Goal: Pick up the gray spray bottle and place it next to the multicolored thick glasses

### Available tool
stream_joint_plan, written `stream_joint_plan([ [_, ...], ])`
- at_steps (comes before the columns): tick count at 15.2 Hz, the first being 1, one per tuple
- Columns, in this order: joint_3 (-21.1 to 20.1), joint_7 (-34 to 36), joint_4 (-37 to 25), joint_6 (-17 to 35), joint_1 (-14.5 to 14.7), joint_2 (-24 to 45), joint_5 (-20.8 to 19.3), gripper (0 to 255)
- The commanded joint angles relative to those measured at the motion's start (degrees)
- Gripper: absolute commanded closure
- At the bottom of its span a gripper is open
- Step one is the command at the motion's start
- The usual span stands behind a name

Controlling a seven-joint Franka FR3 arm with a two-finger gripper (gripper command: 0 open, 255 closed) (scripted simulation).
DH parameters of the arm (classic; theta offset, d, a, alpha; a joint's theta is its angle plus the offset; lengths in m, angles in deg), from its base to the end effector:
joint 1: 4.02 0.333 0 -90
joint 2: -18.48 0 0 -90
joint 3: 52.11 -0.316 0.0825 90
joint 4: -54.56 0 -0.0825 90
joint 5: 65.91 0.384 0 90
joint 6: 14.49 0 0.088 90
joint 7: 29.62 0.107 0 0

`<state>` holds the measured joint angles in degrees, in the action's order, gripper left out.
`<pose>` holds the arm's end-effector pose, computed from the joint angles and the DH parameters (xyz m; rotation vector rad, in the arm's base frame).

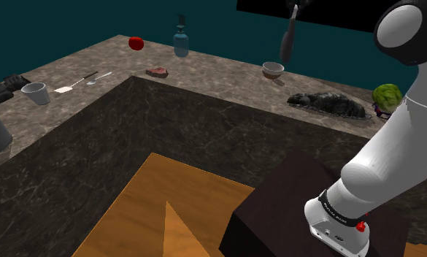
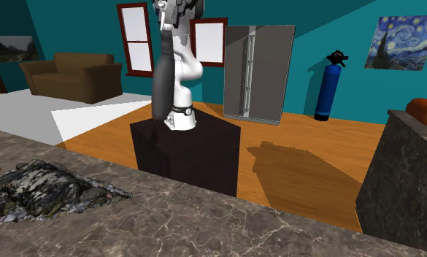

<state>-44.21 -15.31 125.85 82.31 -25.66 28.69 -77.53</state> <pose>0.5323 -0.3123 0.6911 2.6554 -1.0654 0.3406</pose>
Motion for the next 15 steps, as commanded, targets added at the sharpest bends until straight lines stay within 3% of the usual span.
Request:
stream_joint_plan([
  [1,0.0,-0.5,-3.3,-2.1,-0.1,1.2,0.2,255],
  [6,0.1,-1.7,-11.7,-7.3,-0.3,4.3,0.8,255],
  [10,1.5,-4.3,2.1,-1.1,-2.5,-4.1,0.8,255],
  [15,3.9,-8.6,13.9,4.5,-5.1,-11.4,0.9,255],
])
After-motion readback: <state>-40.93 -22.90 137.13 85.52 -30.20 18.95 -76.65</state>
